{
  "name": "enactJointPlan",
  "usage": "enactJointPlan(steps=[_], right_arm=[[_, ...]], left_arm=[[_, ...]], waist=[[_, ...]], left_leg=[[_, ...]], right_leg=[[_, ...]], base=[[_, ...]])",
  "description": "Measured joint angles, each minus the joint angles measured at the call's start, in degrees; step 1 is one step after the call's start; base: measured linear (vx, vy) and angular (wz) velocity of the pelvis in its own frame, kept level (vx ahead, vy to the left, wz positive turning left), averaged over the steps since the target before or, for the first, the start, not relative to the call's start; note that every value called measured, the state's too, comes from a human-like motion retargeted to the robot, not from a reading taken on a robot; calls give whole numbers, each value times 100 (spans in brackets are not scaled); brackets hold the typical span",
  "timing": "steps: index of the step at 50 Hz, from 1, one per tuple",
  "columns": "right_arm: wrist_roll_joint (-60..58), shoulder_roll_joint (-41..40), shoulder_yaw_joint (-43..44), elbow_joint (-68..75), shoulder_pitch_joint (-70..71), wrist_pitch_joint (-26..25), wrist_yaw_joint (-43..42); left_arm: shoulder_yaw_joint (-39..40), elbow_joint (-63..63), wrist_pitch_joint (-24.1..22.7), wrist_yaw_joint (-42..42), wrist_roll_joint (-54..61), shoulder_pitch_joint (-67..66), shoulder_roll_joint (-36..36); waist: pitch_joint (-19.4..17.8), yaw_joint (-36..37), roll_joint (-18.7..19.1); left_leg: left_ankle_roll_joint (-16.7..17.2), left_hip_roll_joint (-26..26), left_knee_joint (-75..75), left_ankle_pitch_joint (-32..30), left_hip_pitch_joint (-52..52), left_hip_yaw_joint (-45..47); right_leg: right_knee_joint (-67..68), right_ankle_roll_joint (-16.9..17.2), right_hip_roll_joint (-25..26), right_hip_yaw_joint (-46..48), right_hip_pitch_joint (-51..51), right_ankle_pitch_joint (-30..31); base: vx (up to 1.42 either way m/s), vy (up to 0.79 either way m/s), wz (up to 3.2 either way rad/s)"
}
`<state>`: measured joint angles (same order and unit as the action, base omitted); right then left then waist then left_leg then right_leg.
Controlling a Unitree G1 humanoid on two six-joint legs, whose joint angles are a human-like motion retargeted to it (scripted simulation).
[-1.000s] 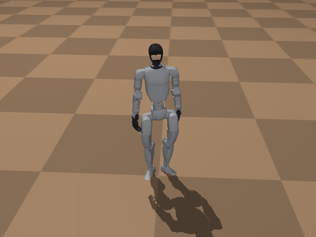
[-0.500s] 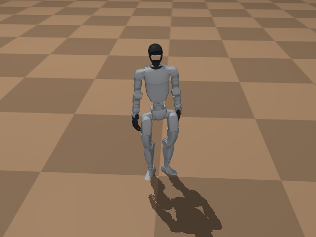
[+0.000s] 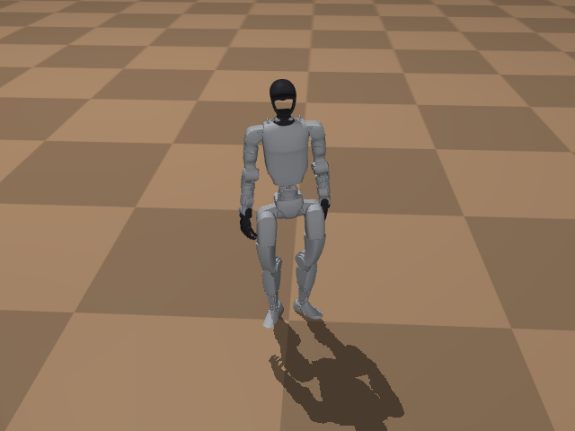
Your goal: In place motions
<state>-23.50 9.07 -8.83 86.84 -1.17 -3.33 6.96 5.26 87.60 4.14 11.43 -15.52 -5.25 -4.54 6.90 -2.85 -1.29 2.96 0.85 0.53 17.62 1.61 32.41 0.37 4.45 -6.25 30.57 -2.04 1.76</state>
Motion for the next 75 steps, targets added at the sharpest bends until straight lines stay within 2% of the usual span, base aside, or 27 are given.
enactJointPlan(steps=[75], right_arm=[[26, 21, 16, 13, -24, 48, 8]], left_arm=[[132, 0, -7, -13, 217, 24, 28]], waist=[[-71, 66, 4]], left_leg=[[-57, 20, 7, -35, -80, -52]], right_leg=[[2, -12, -16, 48, 24, -21]], base=[[0, 0, 0]])
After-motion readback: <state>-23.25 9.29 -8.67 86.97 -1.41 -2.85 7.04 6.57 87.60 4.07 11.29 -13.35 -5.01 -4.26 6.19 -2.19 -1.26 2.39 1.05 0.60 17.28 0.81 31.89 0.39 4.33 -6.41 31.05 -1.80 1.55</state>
